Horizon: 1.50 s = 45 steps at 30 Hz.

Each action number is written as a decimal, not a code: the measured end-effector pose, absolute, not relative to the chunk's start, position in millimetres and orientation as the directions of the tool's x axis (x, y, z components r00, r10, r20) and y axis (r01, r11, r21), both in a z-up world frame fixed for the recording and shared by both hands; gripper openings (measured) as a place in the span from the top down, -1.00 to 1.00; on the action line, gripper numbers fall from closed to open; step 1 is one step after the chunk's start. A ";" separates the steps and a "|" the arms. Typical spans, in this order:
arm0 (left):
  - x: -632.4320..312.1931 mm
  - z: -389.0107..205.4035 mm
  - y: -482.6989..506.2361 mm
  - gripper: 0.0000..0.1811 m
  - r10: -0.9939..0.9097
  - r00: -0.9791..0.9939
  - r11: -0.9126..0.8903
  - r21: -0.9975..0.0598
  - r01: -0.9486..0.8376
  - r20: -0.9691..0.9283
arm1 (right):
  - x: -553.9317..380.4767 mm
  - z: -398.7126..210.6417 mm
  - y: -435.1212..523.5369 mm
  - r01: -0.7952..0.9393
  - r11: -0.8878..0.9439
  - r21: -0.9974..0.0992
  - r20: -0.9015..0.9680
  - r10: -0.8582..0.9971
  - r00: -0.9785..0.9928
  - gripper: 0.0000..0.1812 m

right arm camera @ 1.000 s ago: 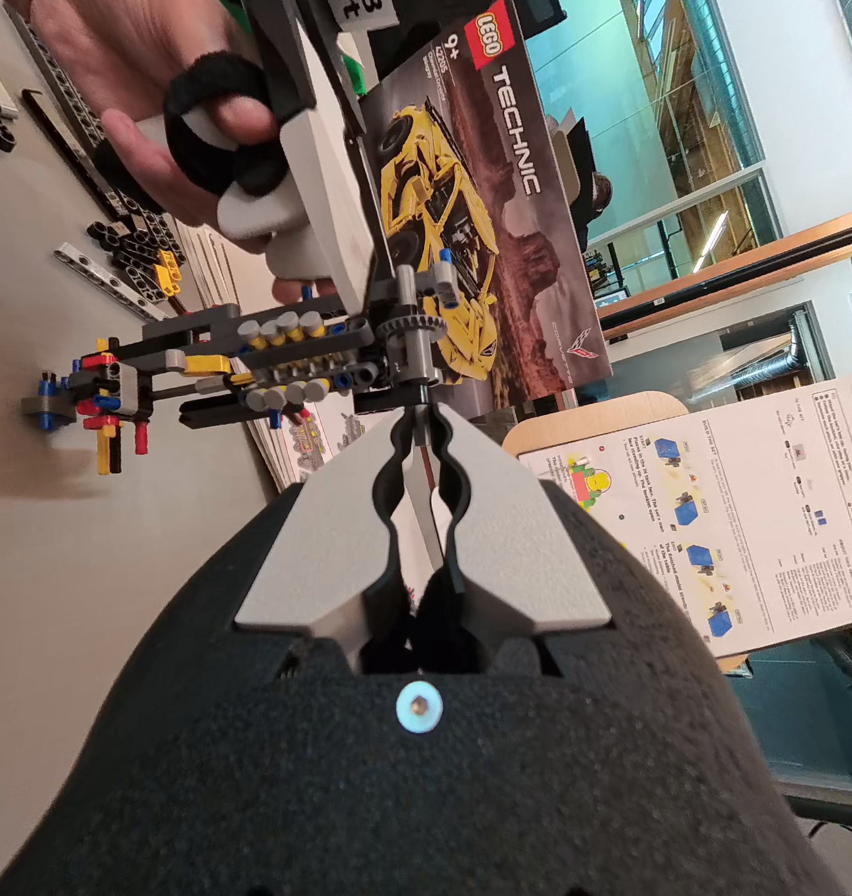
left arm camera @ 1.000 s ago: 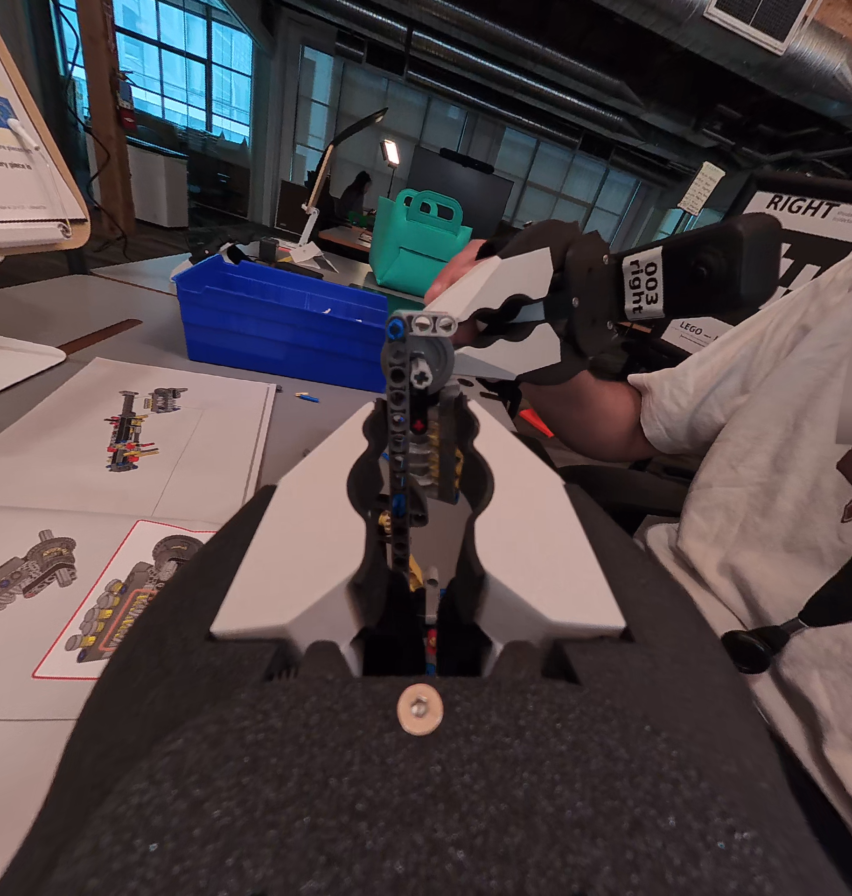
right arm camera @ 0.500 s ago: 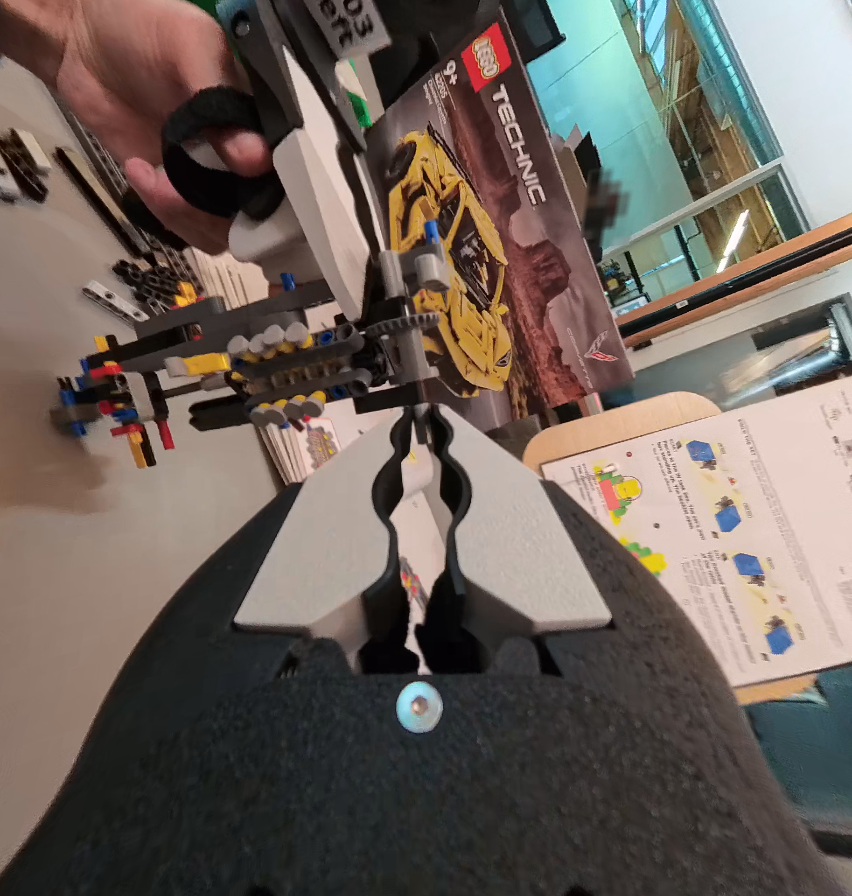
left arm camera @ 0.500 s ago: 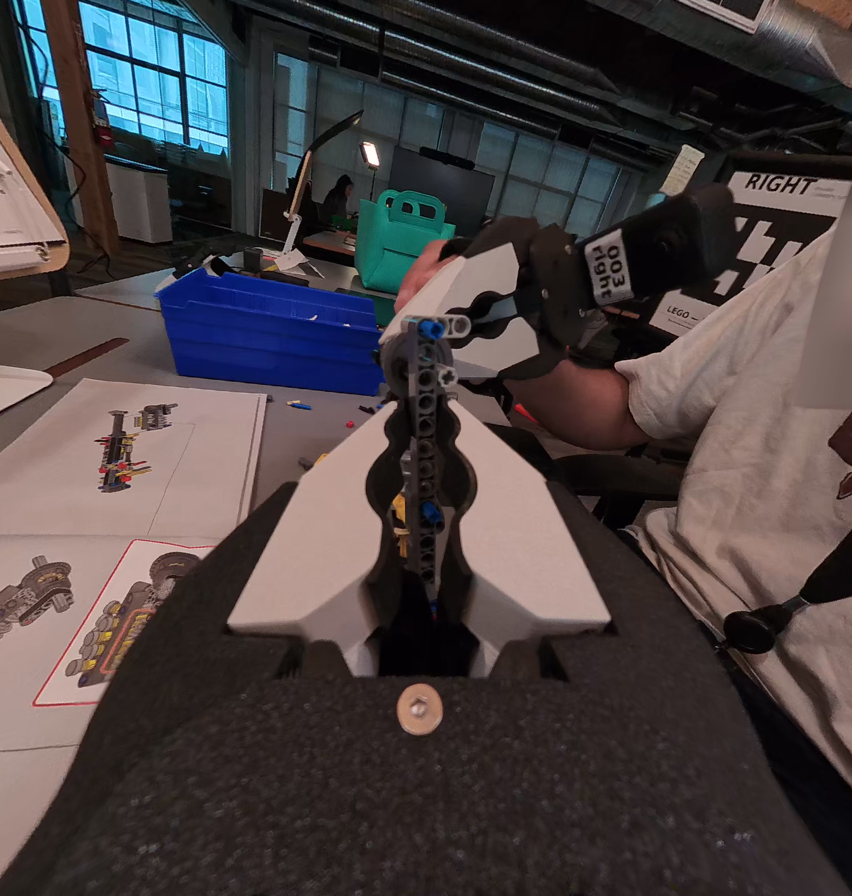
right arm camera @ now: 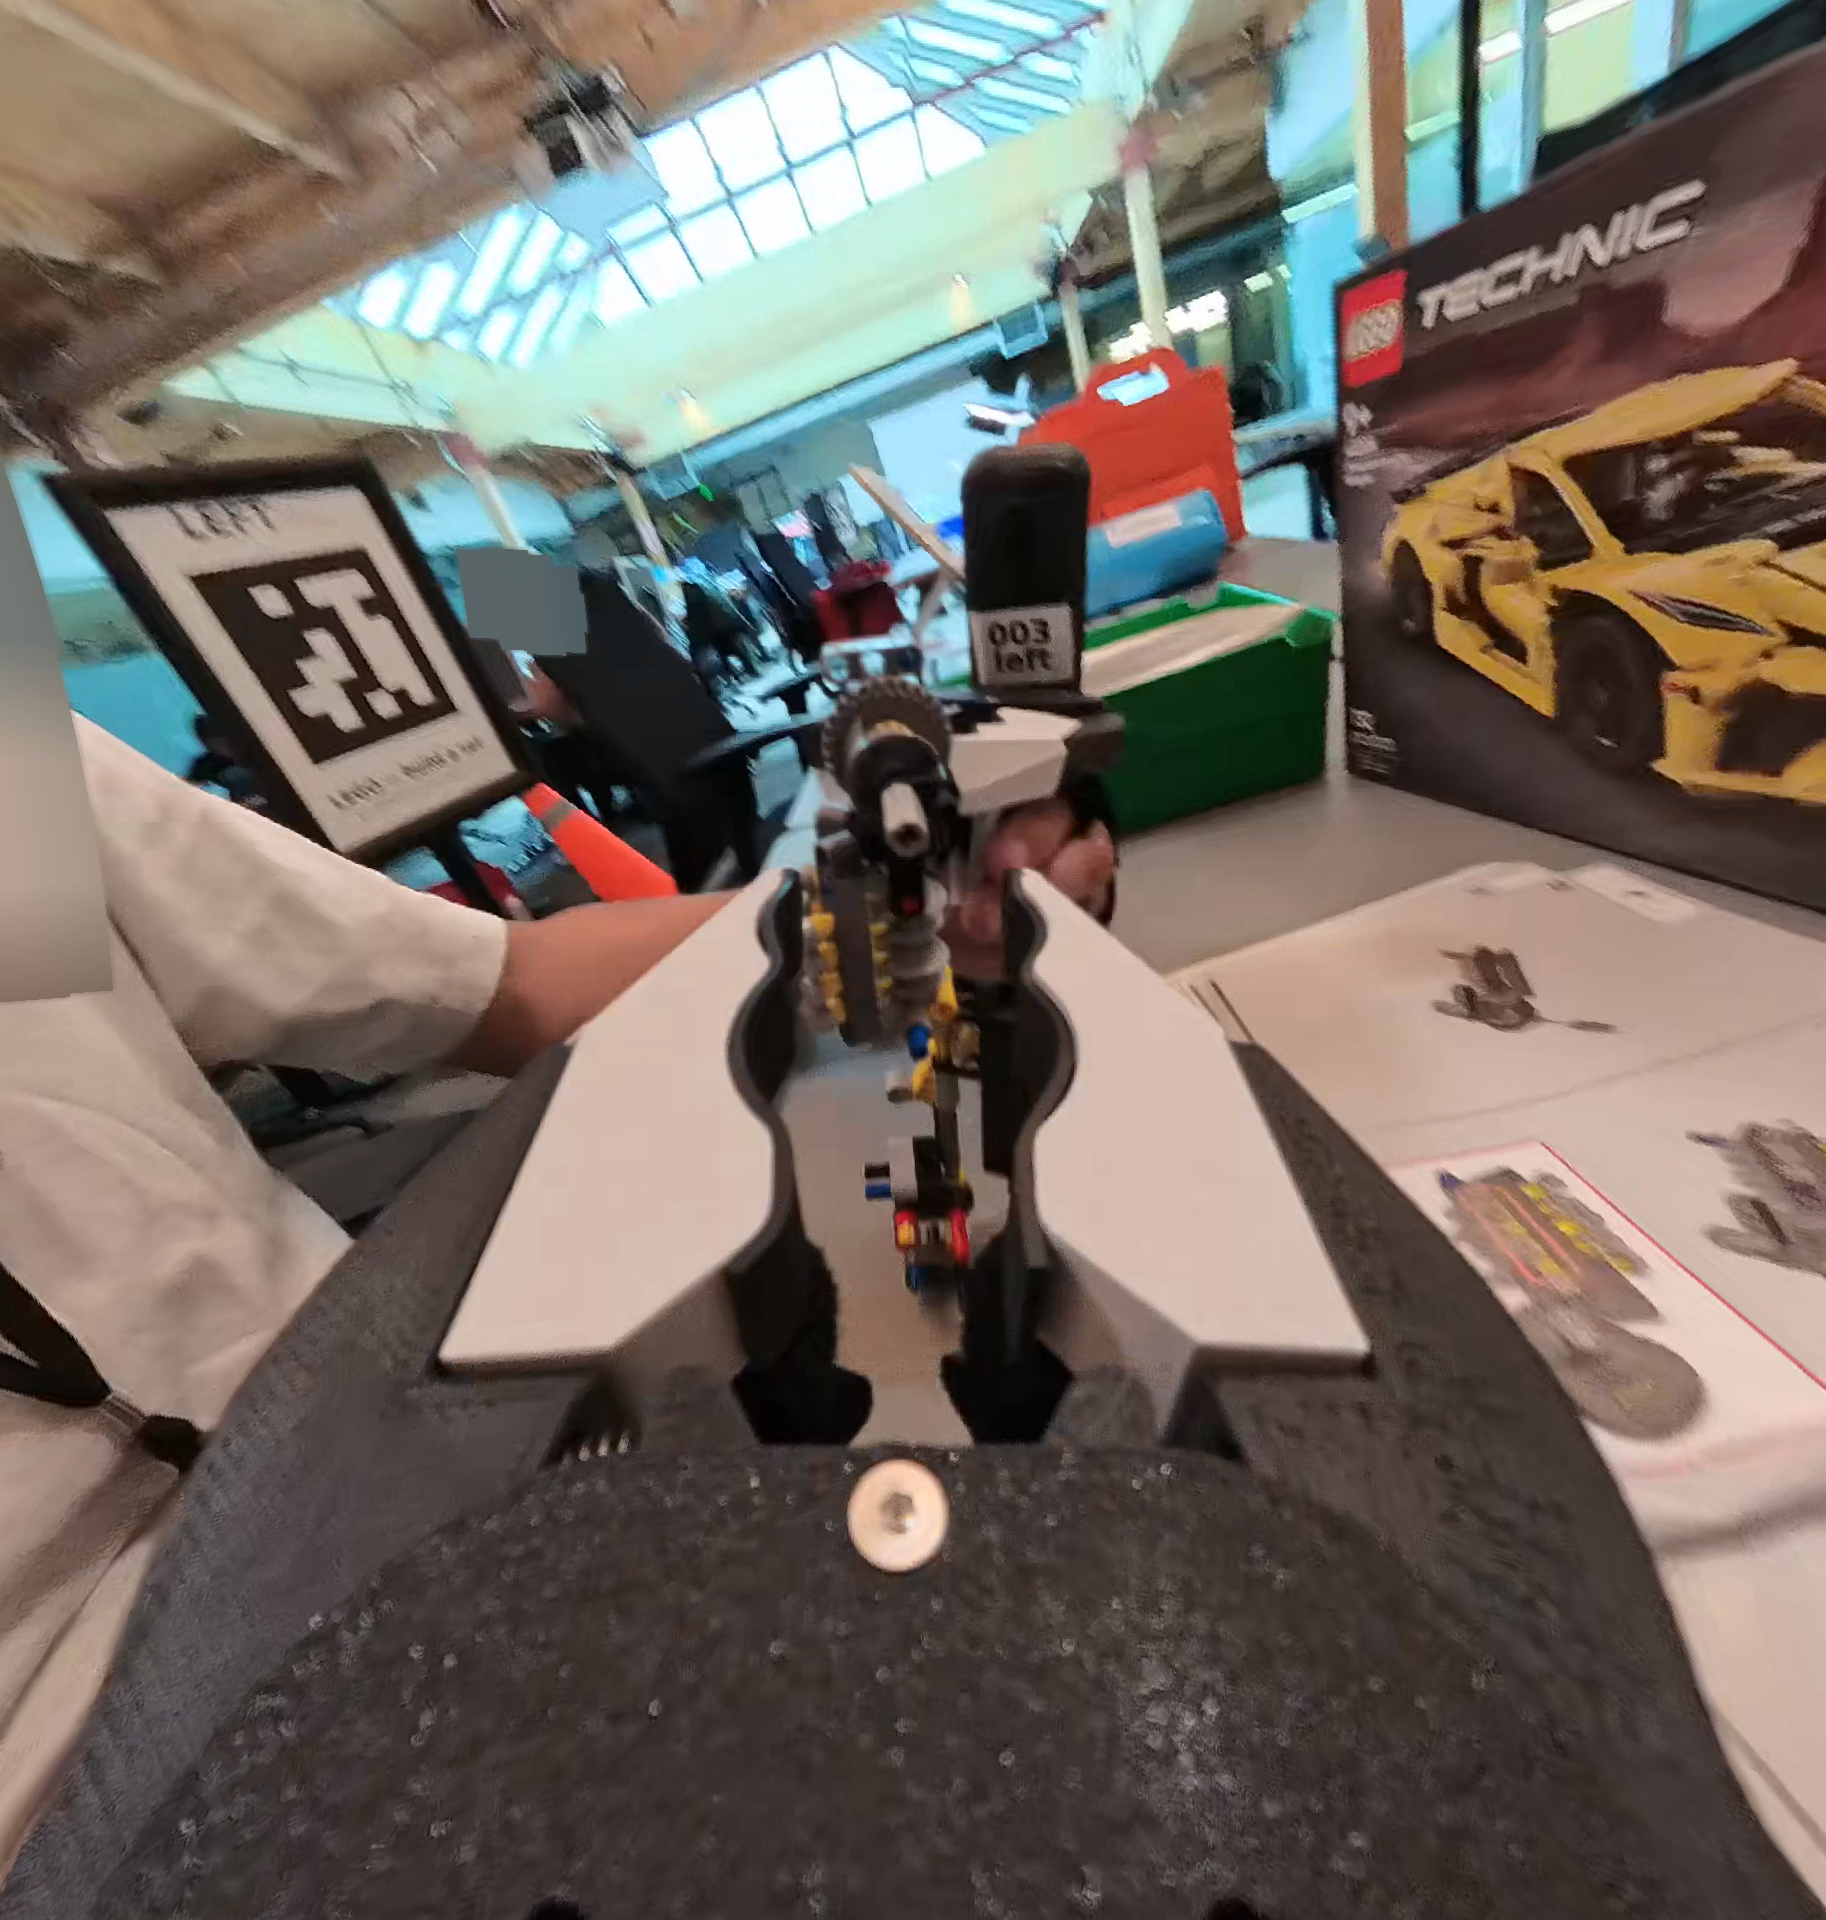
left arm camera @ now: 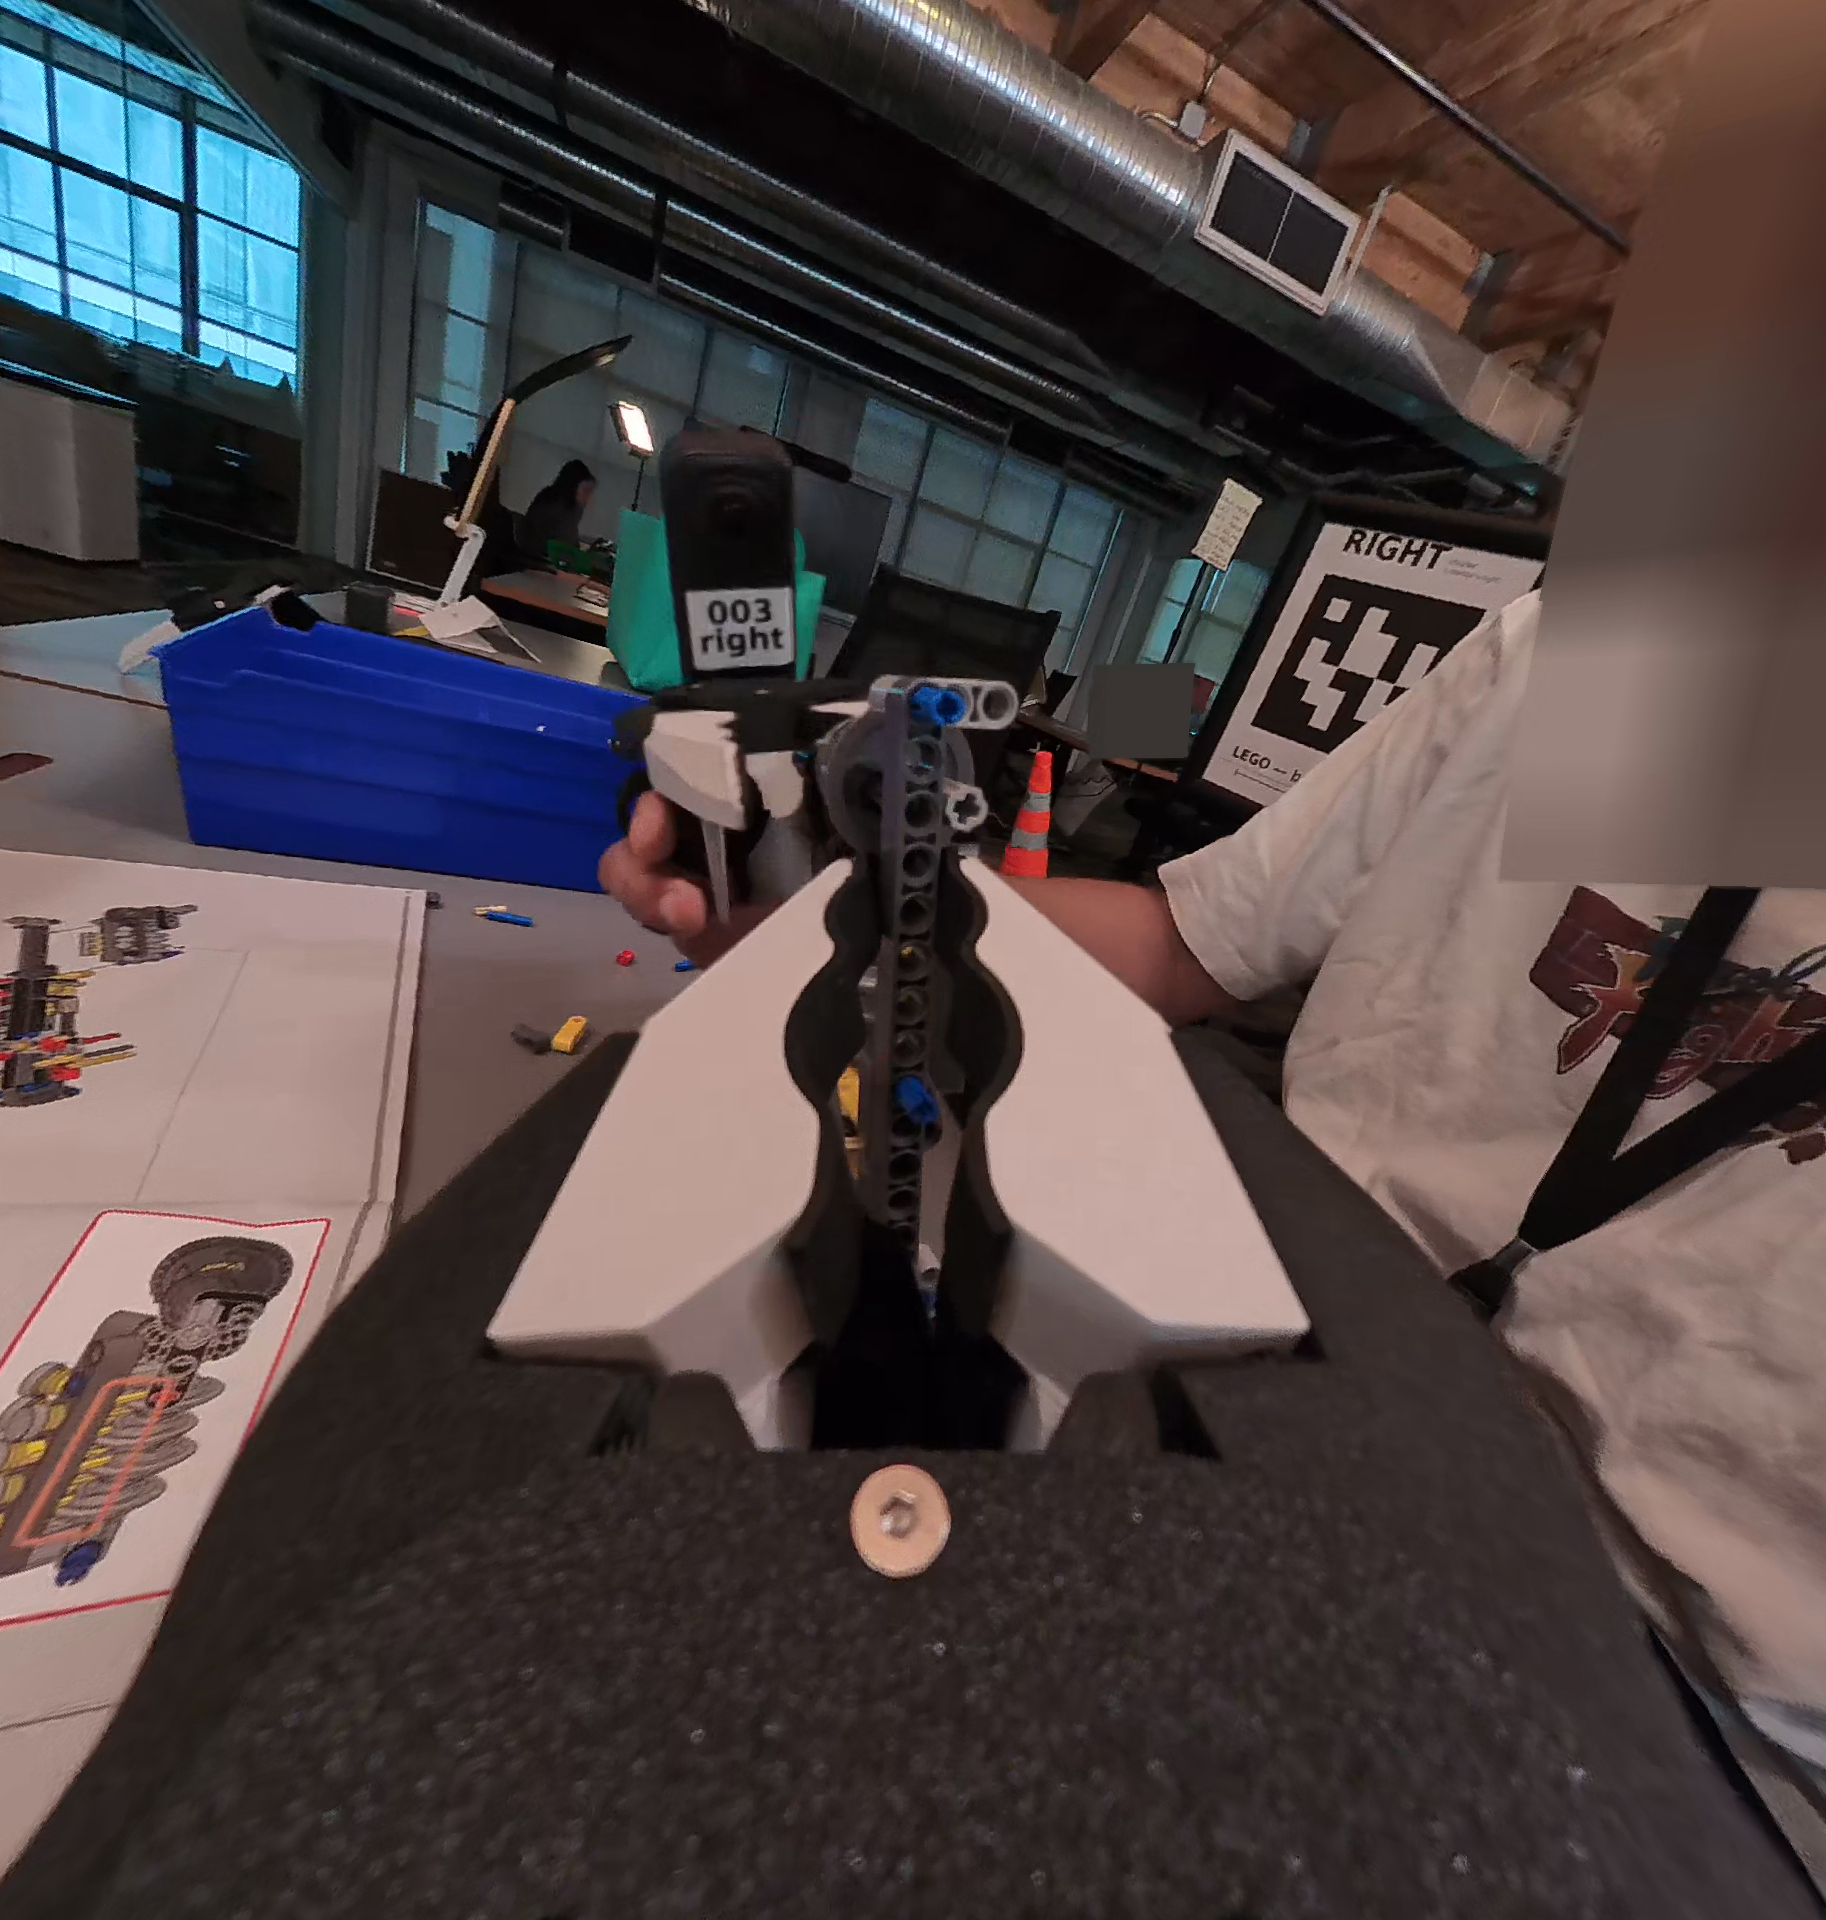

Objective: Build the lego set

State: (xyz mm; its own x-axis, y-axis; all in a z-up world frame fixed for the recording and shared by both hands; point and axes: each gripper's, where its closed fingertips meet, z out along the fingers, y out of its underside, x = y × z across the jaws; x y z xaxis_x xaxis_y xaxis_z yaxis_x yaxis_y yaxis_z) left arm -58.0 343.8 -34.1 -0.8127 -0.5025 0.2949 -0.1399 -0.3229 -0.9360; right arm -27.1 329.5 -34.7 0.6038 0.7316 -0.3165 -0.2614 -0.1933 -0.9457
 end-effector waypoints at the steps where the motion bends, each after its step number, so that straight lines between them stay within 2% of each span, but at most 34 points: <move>1: -57.2 -34.6 343.2 0.92 -0.504 -0.812 -0.323 -0.936 -0.139 0.294 | -31.7 -33.9 330.0 -0.271 -0.184 -0.945 -0.313 0.750 0.582 0.60; 5: -58.6 -33.4 338.6 0.91 -0.476 -0.828 -0.330 -0.933 -0.145 0.297 | -47.6 -33.7 331.4 -0.272 -0.194 -0.942 -0.313 0.796 0.518 0.74; 9: -59.0 -35.3 337.4 0.91 -0.459 -0.828 -0.339 -0.925 -0.172 0.322 | -48.6 -30.6 332.7 -0.335 -0.191 -0.923 -0.343 0.802 0.489 0.75; 17: -35.2 -51.2 353.0 0.86 -0.653 -0.686 -0.265 -0.945 -0.191 0.321 | -26.5 -42.6 340.0 -0.373 -0.179 -0.910 -0.378 0.725 0.575 0.82; 18: -36.2 -51.1 353.8 0.80 -0.655 -0.686 -0.259 -0.947 -0.191 0.318 | -24.1 -44.5 342.2 -0.370 -0.181 -0.911 -0.381 0.712 0.590 0.93; 19: -37.8 -50.0 353.8 0.88 -0.652 -0.691 -0.257 -0.948 -0.187 0.313 | -22.0 -44.6 344.0 -0.380 -0.180 -0.907 -0.388 0.706 0.593 0.93; 26: -46.5 -47.6 351.1 0.89 -0.635 -0.713 -0.230 -0.954 -0.193 0.297 | -17.3 -34.2 340.2 -0.458 -0.197 -0.867 -0.440 0.734 0.517 0.93; 31: -38.9 -51.8 356.9 0.87 -0.717 -0.648 -0.184 -0.966 -0.179 0.257 | -14.3 -32.8 337.9 -0.522 -0.234 -0.820 -0.498 0.742 0.449 0.94; 35: -30.0 -57.7 363.3 0.87 -0.821 -0.539 -0.075 -0.971 -0.226 0.189 | 0.1 -30.9 335.9 -0.495 -0.183 -0.849 -0.466 0.699 0.542 0.94; 38: -31.3 -50.2 354.5 0.89 -0.820 -0.549 -0.038 -0.973 -0.229 0.161 | 10.8 -34.5 329.1 -0.466 -0.163 -0.870 -0.446 0.663 0.601 0.93; 41: -30.6 -42.4 347.9 0.90 -0.831 -0.549 0.007 -0.987 -0.159 0.083 | 15.3 -40.8 321.6 -0.443 -0.167 -0.881 -0.436 0.650 0.622 0.93; 45: -39.2 -40.1 324.8 0.91 -0.773 -0.633 0.069 -0.988 -0.139 0.035 | 17.6 -27.4 312.5 -0.428 -0.118 -0.896 -0.386 0.685 0.618 0.93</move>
